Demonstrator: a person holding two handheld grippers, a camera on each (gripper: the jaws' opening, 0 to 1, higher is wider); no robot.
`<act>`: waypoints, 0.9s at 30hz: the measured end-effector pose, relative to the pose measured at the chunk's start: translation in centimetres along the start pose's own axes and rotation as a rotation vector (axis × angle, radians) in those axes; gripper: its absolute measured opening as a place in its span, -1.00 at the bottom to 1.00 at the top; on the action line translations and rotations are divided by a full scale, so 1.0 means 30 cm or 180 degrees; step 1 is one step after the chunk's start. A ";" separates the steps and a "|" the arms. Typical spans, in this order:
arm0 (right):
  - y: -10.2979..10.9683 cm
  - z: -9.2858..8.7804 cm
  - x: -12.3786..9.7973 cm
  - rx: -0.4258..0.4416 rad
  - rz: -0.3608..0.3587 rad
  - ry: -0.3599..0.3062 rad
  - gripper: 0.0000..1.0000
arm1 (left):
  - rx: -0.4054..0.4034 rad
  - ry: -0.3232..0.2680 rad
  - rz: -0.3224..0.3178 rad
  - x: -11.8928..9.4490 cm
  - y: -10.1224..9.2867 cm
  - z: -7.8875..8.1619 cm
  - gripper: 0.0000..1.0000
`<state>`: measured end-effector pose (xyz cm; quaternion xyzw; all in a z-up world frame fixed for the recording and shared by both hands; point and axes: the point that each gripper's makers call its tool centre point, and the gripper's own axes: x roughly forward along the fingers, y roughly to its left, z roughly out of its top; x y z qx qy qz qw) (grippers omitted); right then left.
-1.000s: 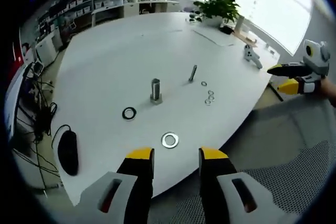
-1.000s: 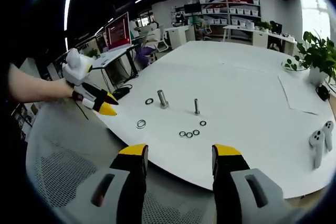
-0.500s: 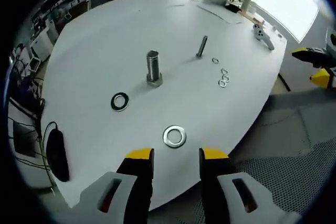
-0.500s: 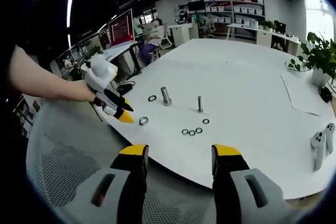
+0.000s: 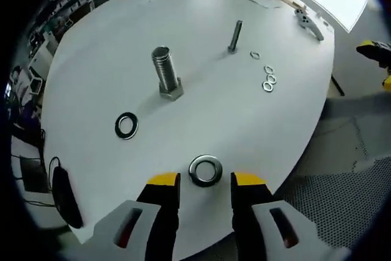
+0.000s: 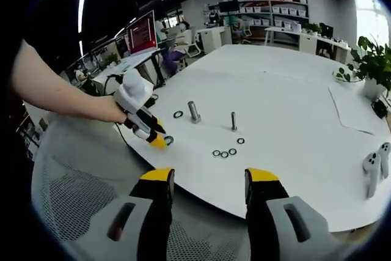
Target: Place the washer onto the threaded stud by aligning its center hole with the stud, sliding it down to the base, and recovering from edge contact or off-axis alignment until the washer reaches the visible bottom stop.
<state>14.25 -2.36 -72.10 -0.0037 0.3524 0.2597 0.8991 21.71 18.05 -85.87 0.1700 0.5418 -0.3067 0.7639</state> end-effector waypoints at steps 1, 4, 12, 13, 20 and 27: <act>-0.001 0.001 -0.001 0.0005 -0.0005 -0.0005 -0.02 | 0.0009 0.0004 0.0003 0.001 -0.001 0.000 -0.38; -0.004 0.003 -0.001 0.0012 -0.0010 -0.0015 -0.03 | 0.0151 0.0036 0.0041 0.009 0.003 0.000 -0.38; -0.012 0.005 -0.002 0.0062 -0.0040 -0.0026 -0.04 | 0.0161 0.0051 0.0042 0.018 0.004 0.002 -0.38; -0.012 0.004 -0.002 0.0059 -0.0044 -0.0023 -0.04 | 0.0434 0.0086 0.0089 0.019 0.006 -0.003 -0.38; -0.013 0.001 0.000 0.0058 -0.0049 -0.0002 -0.04 | 0.0611 0.0114 0.0017 0.029 -0.006 -0.002 -0.48; -0.013 -0.010 0.002 0.0035 -0.0055 0.0056 -0.04 | 0.0842 0.0262 -0.0040 0.026 0.000 -0.014 -0.58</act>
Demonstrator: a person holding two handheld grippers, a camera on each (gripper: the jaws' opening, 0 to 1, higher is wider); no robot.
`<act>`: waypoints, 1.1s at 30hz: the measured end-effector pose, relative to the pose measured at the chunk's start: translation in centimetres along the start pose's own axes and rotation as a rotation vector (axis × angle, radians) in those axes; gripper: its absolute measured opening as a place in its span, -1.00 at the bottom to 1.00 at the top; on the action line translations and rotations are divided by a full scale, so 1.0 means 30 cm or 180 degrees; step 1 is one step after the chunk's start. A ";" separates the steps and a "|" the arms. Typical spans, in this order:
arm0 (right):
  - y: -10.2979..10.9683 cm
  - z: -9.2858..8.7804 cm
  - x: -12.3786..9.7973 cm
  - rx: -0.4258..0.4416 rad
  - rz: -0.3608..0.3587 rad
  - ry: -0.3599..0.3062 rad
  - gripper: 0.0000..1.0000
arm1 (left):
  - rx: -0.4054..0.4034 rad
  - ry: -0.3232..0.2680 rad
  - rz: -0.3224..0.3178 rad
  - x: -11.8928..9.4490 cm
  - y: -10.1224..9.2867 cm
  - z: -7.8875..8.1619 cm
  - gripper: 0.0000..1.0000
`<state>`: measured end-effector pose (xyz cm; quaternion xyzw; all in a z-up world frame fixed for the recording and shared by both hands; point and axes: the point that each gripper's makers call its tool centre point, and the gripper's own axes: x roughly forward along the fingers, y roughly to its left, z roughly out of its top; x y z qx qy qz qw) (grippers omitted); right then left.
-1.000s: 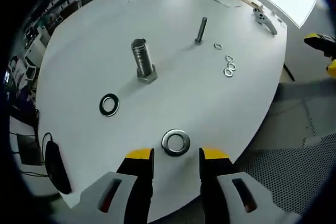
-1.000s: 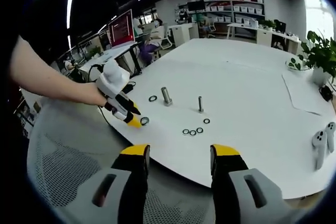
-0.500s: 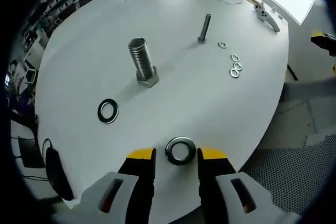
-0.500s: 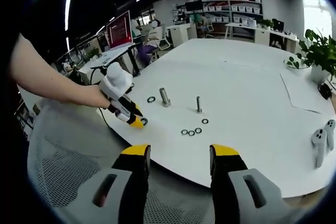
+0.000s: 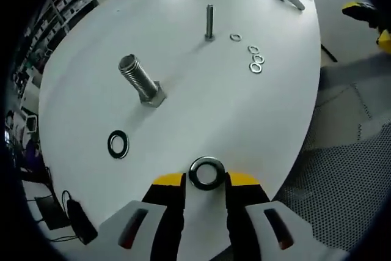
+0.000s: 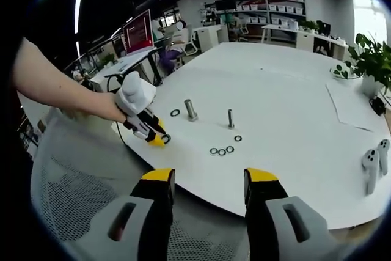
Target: Place the washer onto the threaded stud by aligning its center hole with the stud, sliding it down to the base, and recovering from edge contact or off-axis alignment until the washer reaches the visible bottom stop.
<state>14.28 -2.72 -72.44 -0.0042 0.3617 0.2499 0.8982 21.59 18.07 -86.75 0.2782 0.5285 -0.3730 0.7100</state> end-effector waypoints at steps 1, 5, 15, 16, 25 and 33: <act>0.000 -0.002 0.001 0.0000 -0.0002 0.0010 -0.04 | -0.0021 -0.0011 -0.0014 0.002 0.005 -0.002 -0.58; -0.004 -0.003 -0.002 0.0030 -0.0017 0.0004 -0.04 | -0.0033 0.0023 0.0001 -0.001 0.008 -0.014 -0.58; -0.010 -0.002 -0.004 0.0073 -0.0041 -0.0016 -0.03 | 0.0068 0.0221 -0.0028 -0.006 0.026 -0.039 -0.56; -0.010 -0.002 -0.005 0.0071 -0.0042 -0.0020 -0.03 | 0.0066 0.0274 -0.0041 -0.006 0.023 -0.040 -0.54; -0.008 -0.002 -0.004 0.0089 -0.0031 -0.0030 -0.02 | 0.0161 0.0637 -0.0073 -0.008 0.003 -0.043 -0.39; -0.010 0.005 -0.007 0.0092 -0.0035 -0.0064 -0.01 | 0.0128 0.0592 -0.0017 -0.011 0.001 -0.044 -0.41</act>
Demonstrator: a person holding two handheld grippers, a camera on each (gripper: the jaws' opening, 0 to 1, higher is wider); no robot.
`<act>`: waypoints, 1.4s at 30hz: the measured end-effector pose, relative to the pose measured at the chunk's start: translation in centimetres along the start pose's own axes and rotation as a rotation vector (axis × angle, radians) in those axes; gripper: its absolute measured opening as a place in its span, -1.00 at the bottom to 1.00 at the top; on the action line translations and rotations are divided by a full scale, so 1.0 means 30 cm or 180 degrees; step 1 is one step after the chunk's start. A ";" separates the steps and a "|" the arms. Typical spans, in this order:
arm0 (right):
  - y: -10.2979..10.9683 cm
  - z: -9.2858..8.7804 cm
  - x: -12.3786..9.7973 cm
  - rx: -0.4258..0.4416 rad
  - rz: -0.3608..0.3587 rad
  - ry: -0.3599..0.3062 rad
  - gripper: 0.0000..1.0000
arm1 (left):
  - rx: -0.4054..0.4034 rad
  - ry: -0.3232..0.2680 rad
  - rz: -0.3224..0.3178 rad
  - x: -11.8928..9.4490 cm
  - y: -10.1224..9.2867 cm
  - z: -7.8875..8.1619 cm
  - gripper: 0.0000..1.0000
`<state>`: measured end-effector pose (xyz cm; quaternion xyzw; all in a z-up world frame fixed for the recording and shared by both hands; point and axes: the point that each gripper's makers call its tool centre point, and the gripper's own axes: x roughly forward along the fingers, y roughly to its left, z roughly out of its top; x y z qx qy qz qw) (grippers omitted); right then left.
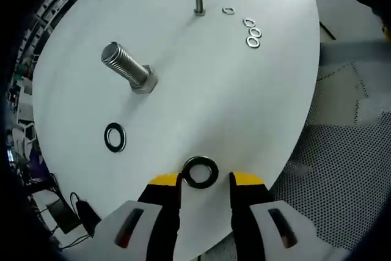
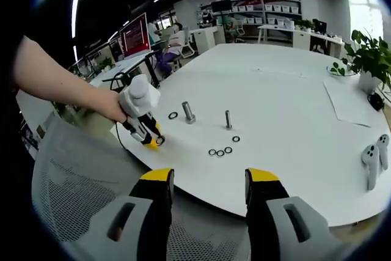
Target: Place the washer onto the threaded stud by aligning its center hole with the stud, sliding it down to the base, and recovering from edge contact or off-axis alignment until the washer reaches the visible bottom stop.
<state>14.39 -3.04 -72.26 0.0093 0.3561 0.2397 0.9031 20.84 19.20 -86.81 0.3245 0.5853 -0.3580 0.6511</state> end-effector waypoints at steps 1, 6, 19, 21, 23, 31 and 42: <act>0.000 0.001 0.000 -0.0003 0.0002 -0.0003 -0.01 | -0.0024 0.0001 0.0021 0.000 0.001 -0.001 -0.42; 0.002 0.004 0.000 0.0002 0.0015 -0.0016 -0.01 | -0.0009 0.0003 0.0013 -0.001 -0.009 0.001 -0.60; 0.006 -0.001 0.005 -0.0029 0.0035 0.0030 -0.01 | -0.0257 -0.0207 -0.0131 -0.002 0.000 -0.011 -1.00; 0.007 -0.002 0.006 -0.0037 0.0037 0.0033 -0.02 | -0.0208 -0.0237 -0.0139 0.001 -0.004 -0.008 -1.00; 0.008 -0.003 0.006 -0.0032 0.0043 0.0040 -0.02 | -0.0226 -0.0253 -0.0132 0.002 -0.002 -0.007 -1.00; 0.007 -0.002 0.006 -0.0025 0.0045 0.0036 -0.02 | -0.0148 -0.0198 -0.0078 0.003 -0.003 -0.005 -1.00; 0.005 0.007 0.003 0.0000 0.0046 -0.0024 -0.02 | -0.0475 -0.0391 -0.0173 -0.028 0.011 0.048 -0.69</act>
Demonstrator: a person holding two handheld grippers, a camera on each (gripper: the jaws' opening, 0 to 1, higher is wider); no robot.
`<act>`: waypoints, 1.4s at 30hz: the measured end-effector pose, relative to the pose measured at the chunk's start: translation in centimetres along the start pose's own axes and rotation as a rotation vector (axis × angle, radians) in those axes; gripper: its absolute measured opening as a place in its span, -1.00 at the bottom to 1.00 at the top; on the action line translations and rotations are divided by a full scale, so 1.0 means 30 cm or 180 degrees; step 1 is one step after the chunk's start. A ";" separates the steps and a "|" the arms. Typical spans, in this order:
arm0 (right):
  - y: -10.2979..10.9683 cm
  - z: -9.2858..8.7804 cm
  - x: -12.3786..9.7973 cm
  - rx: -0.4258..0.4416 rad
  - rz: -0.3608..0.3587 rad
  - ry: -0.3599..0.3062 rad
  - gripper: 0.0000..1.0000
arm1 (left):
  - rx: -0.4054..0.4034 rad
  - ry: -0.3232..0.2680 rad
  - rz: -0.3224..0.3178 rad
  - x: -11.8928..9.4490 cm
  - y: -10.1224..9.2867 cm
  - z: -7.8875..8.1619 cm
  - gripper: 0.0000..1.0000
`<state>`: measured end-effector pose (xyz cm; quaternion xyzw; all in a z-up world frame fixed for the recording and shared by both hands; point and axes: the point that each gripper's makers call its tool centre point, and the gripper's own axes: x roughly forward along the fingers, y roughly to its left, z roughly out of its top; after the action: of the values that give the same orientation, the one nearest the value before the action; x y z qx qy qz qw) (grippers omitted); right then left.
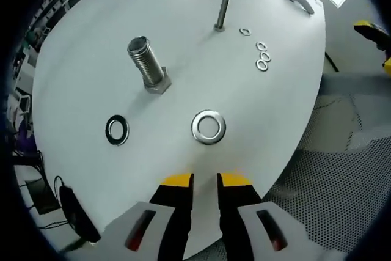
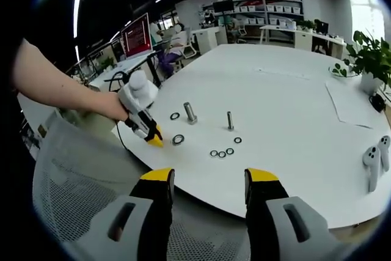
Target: Place the washer onto the threaded stud by aligning its center hole with the stud, sliding it down to the base, and recovering from edge contact or off-axis alignment until the washer reaches the visible bottom stop.
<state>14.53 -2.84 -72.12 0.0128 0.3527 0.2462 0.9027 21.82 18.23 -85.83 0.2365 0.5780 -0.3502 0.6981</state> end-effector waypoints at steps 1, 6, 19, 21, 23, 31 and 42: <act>0.000 0.001 -0.001 0.0002 -0.0001 -0.0007 -0.02 | -0.0003 -0.0029 0.0010 -0.001 0.005 0.014 -0.65; -0.001 0.005 -0.002 0.0023 -0.0001 -0.0033 -0.03 | 0.0096 -0.0135 0.0075 0.003 0.002 0.079 -0.41; -0.001 0.007 -0.004 0.0021 0.0001 -0.0047 -0.04 | 0.0260 -0.0079 0.0110 0.052 -0.016 0.131 -0.41; -0.002 0.008 -0.004 0.0021 0.0000 -0.0050 -0.04 | 0.0272 -0.0055 0.0106 0.053 -0.022 0.132 -0.43; -0.001 0.008 -0.004 0.0024 0.0005 -0.0052 -0.04 | 0.0338 -0.0019 0.0127 0.060 -0.022 0.128 -0.44; -0.004 0.009 -0.004 0.0022 0.0005 -0.0056 -0.04 | 0.0605 0.0014 0.0158 0.063 -0.044 0.149 -0.48; 0.000 0.009 -0.003 0.0009 0.0021 -0.0054 -0.05 | 0.0530 0.0041 0.0151 0.062 -0.036 0.128 -0.57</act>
<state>14.64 -2.83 -71.86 0.0173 0.3454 0.2486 0.9048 23.62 14.30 -86.71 0.3097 0.5455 -0.3789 0.6804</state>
